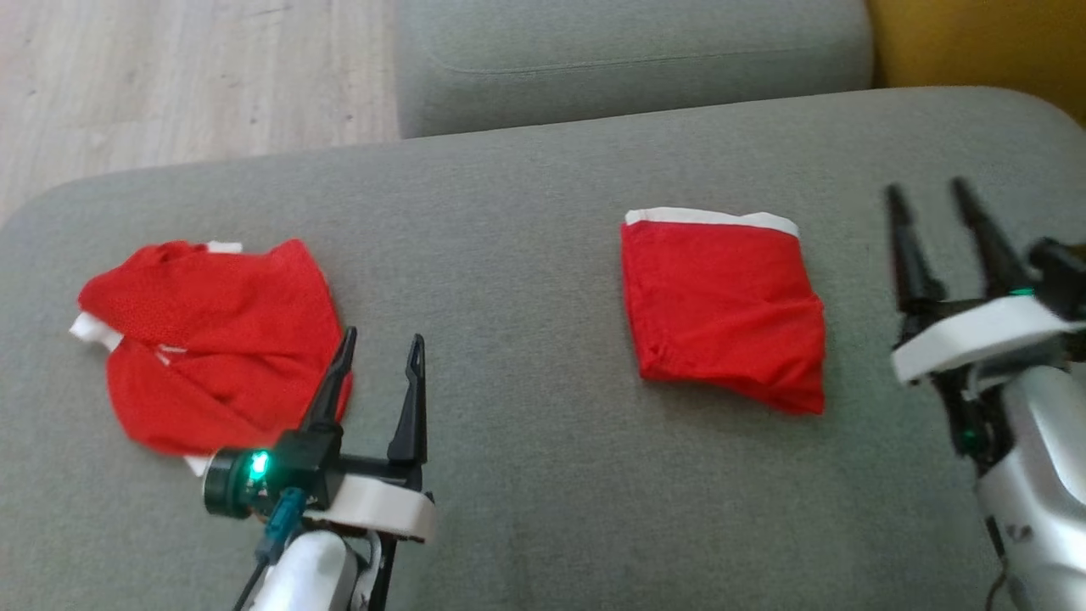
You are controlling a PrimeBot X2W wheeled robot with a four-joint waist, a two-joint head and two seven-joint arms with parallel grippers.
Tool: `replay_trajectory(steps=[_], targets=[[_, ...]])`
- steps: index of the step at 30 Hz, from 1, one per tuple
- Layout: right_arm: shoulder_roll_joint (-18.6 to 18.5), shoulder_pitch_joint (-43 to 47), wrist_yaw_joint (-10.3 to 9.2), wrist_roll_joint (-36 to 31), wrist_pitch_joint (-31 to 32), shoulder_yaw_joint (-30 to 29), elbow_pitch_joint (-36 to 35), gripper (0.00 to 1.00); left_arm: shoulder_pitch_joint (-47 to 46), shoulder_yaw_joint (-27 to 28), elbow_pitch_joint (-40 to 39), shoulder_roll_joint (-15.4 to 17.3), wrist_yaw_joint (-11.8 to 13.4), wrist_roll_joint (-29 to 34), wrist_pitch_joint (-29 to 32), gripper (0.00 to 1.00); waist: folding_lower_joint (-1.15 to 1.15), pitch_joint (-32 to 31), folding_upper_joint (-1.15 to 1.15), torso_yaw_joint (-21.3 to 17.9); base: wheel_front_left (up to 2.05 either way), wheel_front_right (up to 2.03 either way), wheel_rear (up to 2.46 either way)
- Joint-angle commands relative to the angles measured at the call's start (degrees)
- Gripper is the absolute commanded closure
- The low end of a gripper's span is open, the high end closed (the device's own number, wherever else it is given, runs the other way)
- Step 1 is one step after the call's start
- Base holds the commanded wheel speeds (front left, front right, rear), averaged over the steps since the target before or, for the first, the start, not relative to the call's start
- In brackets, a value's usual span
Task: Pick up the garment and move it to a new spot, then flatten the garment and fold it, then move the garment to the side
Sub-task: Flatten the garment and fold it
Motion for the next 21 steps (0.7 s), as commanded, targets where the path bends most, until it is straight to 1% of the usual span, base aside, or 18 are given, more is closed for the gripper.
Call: replay_trajectory(steps=[1,2,3,4,5,8,10,15,21], targets=[[1.48,1.87,-0.05,-3.52,-1.5,-3.21,-3.67,0.0,-2.84,2.44,-2.68,0.32,0.24,-0.08,-0.35,0.0,0.0,0.1,0.0,-0.87,0.0,0.0,0.0],[1.48,1.87,-0.05,-3.52,-1.5,-3.21,-3.67,0.0,-2.84,2.44,-2.68,0.32,0.24,-0.08,-0.35,0.0,0.0,0.1,0.0,-0.87,0.0,0.0,0.0],[2.41,2.97,-0.05,-4.88,-1.85,-5.54,-4.86,0.0,-2.74,2.53,-3.06,0.22,0.2,0.02,-0.35,0.0,0.0,0.15,0.0,-1.03,0.0,0.0,0.0],[4.29,5.48,-0.05,-7.67,-2.29,-9.92,-7.21,0.0,-2.29,2.81,-3.67,-0.01,0.12,0.09,-0.36,0.0,0.0,0.1,0.0,-1.35,0.0,0.0,0.0],[4.29,5.48,-0.05,-7.67,-2.29,-9.92,-7.21,0.0,-2.29,2.81,-3.67,-0.01,0.12,0.09,-0.36,0.0,0.0,0.1,0.0,-1.35,0.0,0.0,0.0],[7.36,9.73,-0.05,-10.84,-2.56,-14.35,-10.64,0.0,-1.27,3.14,-4.11,-0.25,0.29,0.7,-0.36,0.0,0.0,0.04,0.0,-1.55,0.0,0.0,0.0],[8.96,12.41,-0.05,-12.4,-2.6,-15.97,-12.52,0.0,-0.37,3.5,-4.45,-0.57,0.44,0.83,-0.36,0.0,0.0,0.09,0.0,-1.56,0.0,0.0,0.0],[11.16,15.76,-0.05,-14.5,-1.64,-17.61,-15.9,0.0,1.11,4.36,-4.84,-1.16,0.3,1.29,-0.36,0.0,0.0,0.45,0.0,-1.3,0.0,0.0,0.0],[11.29,14.04,-0.05,-16.05,1.19,-16.18,-18.96,0.0,-0.75,4.35,-4.89,-1.7,-1.28,2.32,-0.37,0.0,0.0,3.27,0.0,1.05,0.0,0.0,0.0]])
